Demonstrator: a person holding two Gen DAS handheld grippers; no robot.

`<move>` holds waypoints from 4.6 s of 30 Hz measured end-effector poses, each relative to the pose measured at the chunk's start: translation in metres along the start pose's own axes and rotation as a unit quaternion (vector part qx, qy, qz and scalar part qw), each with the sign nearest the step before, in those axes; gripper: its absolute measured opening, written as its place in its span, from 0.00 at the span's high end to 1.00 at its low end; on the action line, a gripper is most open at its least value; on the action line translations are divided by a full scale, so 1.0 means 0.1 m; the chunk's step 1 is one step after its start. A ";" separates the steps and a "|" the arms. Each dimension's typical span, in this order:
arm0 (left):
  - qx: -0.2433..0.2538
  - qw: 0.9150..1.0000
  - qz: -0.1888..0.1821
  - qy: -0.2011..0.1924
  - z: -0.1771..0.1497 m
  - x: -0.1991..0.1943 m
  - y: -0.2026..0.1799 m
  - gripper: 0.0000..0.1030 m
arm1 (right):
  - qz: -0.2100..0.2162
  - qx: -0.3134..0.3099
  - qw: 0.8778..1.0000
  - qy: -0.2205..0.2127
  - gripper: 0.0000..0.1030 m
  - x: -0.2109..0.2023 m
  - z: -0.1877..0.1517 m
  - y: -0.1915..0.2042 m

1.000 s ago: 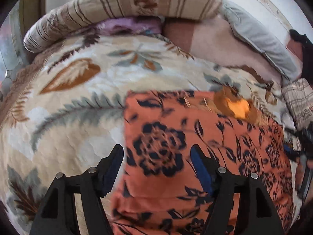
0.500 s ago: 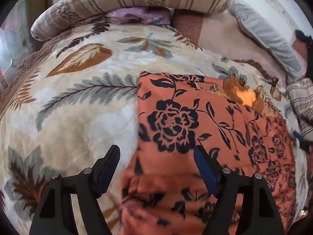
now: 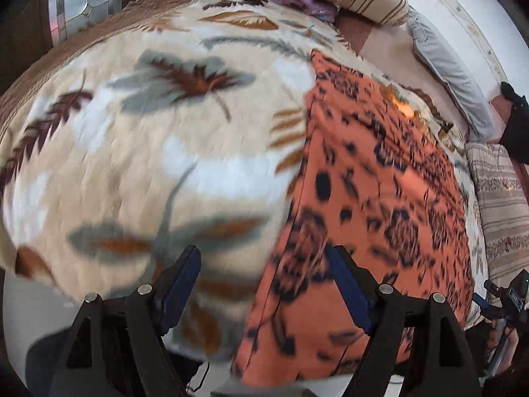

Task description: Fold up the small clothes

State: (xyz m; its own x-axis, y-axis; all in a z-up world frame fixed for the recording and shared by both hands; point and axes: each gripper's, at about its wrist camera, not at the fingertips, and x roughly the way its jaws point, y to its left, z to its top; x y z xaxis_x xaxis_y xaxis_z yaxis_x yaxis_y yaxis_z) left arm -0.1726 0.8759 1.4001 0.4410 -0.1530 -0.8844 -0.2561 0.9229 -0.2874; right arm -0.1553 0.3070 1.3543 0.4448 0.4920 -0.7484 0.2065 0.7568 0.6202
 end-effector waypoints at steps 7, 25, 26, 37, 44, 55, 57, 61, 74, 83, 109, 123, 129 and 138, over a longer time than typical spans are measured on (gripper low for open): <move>0.005 1.000 -0.005 0.006 -0.25 -0.06 -0.02 0.22 | 0.019 0.016 1.000 0.017 0.23 -0.08 -0.32 -0.15; 0.045 0.998 0.022 0.049 -0.50 0.02 -0.11 0.59 | 0.026 -0.019 0.996 0.079 0.22 0.11 -0.38 -0.11; 0.048 0.997 0.024 0.049 -0.51 0.04 -0.10 0.67 | 0.024 -0.019 0.996 0.079 0.22 0.12 -0.38 -0.10; 0.058 0.997 -0.011 0.049 -0.52 0.01 -0.13 0.42 | 0.011 -0.029 0.994 0.102 0.34 0.16 -0.43 -0.08; 0.058 0.997 0.005 0.050 -0.45 0.11 -0.22 0.92 | 0.004 -0.040 0.992 0.123 0.81 0.19 -0.44 -0.05; 0.069 0.996 -0.003 0.058 -0.44 0.15 -0.23 0.58 | 0.011 -0.022 0.994 0.106 0.26 0.13 -0.42 -0.10; 0.075 0.996 -0.001 0.055 -0.43 0.17 -0.29 0.58 | 0.002 -0.034 0.994 0.106 0.29 0.15 -0.43 -0.05; 0.075 0.996 0.004 0.049 -0.37 0.15 -0.29 0.94 | -0.012 -0.024 0.992 0.120 0.92 0.17 -0.40 -0.11; 0.045 0.997 -0.005 0.063 -0.30 0.10 -0.22 0.94 | 0.067 0.033 0.993 0.094 0.91 0.05 -0.38 -0.23; 0.043 0.997 -0.023 0.053 -0.22 0.09 -0.28 0.94 | 0.113 0.042 0.989 0.082 0.91 -0.02 -0.29 -0.26; 0.042 0.996 0.019 -0.070 2.28 0.82 -1.02 0.34 | 0.151 0.122 0.976 -0.097 0.27 0.69 1.68 0.02; 0.012 0.998 -0.023 -0.059 1.39 0.36 -0.67 0.19 | 0.031 -0.019 0.998 -0.056 0.27 0.61 1.19 0.36; 0.019 0.999 -0.024 -0.041 1.67 0.70 -0.83 0.19 | 0.006 -0.020 0.998 -0.056 0.27 0.82 1.50 0.33; 0.062 0.998 0.006 0.000 1.93 1.04 -1.15 0.81 | 0.003 -0.072 0.997 0.042 0.77 1.25 1.71 0.70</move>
State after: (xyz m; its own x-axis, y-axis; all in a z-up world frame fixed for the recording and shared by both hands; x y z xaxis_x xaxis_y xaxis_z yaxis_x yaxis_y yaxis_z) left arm 0.0684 0.8221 1.4124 0.4392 -0.1422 -0.8871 -0.1519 0.9614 -0.2293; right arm 0.0640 0.3484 1.3443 0.3707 0.5257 -0.7657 0.0747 0.8048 0.5888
